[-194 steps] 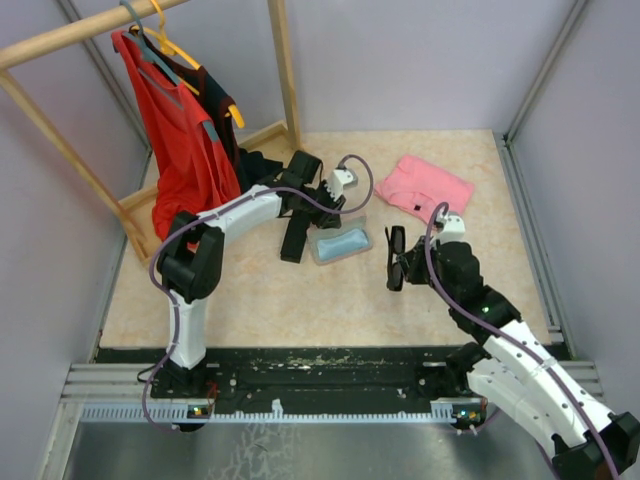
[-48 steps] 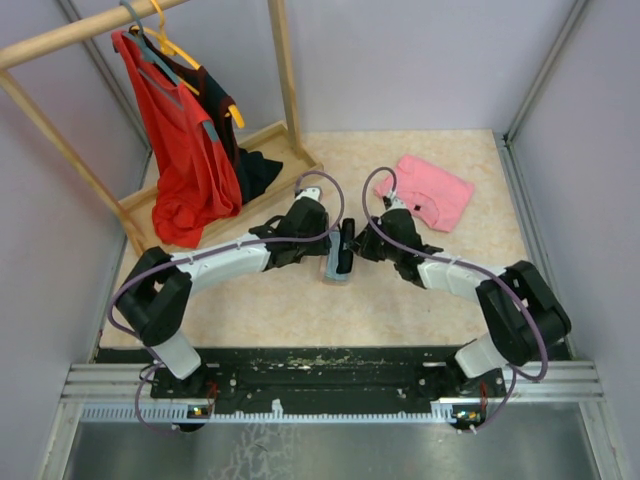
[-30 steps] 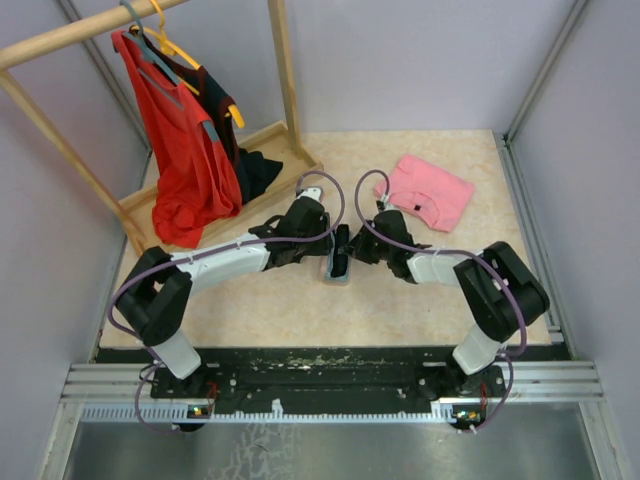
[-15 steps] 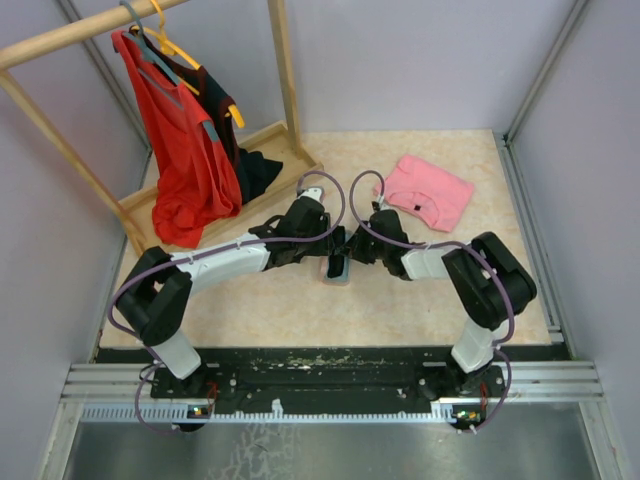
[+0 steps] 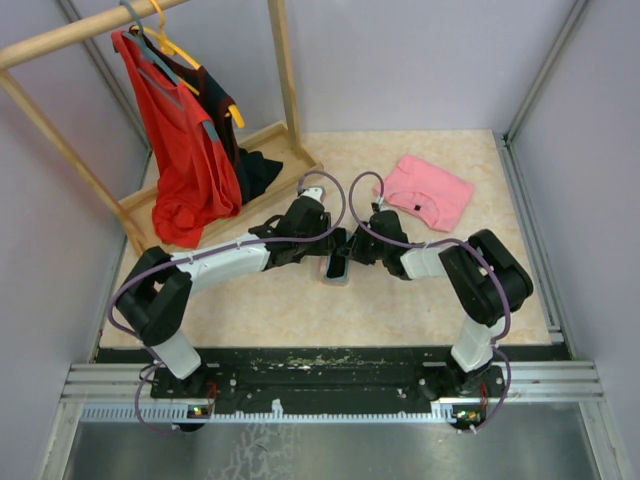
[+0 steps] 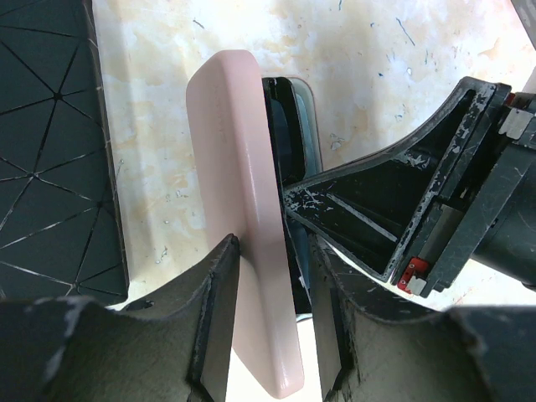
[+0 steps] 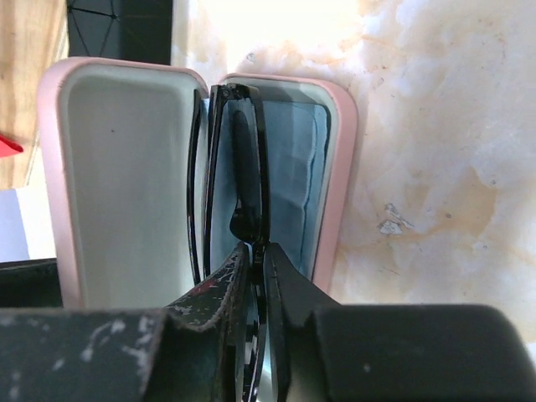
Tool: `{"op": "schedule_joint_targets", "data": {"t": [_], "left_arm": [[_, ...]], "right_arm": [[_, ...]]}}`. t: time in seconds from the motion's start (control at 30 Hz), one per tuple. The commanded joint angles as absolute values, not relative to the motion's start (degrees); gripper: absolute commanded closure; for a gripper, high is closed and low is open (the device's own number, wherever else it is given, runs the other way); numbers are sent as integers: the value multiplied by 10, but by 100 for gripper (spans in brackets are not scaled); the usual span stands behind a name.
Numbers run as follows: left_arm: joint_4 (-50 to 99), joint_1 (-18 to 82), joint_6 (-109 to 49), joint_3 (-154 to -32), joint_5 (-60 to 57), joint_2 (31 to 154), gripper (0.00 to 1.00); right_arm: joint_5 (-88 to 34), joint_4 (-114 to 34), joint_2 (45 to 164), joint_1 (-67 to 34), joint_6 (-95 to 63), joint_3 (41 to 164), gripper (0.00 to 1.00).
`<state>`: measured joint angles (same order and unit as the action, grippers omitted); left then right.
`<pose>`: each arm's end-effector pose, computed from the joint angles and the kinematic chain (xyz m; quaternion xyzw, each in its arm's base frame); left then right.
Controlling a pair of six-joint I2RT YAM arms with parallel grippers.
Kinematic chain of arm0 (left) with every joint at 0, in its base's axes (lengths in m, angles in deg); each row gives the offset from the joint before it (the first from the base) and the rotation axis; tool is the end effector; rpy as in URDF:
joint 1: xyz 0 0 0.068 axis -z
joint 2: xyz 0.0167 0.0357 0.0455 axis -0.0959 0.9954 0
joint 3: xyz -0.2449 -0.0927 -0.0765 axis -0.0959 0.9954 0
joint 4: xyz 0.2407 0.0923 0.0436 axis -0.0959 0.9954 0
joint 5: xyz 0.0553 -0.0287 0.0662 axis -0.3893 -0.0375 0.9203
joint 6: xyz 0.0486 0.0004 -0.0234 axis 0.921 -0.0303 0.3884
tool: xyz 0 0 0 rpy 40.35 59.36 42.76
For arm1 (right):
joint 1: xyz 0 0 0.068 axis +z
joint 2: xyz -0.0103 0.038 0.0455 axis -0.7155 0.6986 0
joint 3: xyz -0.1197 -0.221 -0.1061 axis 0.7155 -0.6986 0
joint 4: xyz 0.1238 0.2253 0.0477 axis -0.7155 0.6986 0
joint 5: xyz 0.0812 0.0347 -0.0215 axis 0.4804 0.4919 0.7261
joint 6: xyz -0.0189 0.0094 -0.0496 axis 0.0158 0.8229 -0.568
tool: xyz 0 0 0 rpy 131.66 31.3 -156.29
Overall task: Organize the sunglasses
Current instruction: Place the sunglasses in the sunglasses case.
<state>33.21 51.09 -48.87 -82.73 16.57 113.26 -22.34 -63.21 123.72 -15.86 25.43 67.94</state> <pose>0.2622 -0.2589 0.2160 0.0816 0.9027 -0.1959 0.3744 0.2849 0.1720 0.1315 0.0948 0.8824 0.3563 0.2923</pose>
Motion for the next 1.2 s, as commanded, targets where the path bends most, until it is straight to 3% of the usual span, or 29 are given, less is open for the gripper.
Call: {"op": "schedule_joint_targets", "data": {"t": [0.0, 0.27, 0.5, 0.83, 1.03, 1.17], "left_arm": [[317, 510, -486, -817, 158, 1127, 55], [315, 509, -485, -815, 157, 1125, 55], [315, 509, -482, -817, 155, 1124, 55], [311, 509, -476, -818, 144, 1121, 55], [299, 509, -460, -819, 127, 1112, 49], [268, 491, -458, -801, 81, 1100, 50]], "right_arm": [[-241, -616, 1216, -160, 227, 706, 84], [-288, -527, 1149, -160, 178, 730, 69], [-330, -473, 1119, -160, 139, 734, 67], [-382, -429, 1108, -160, 97, 731, 70], [-407, -421, 1126, -160, 83, 727, 87], [-390, -435, 1136, -160, 87, 722, 94]]}}
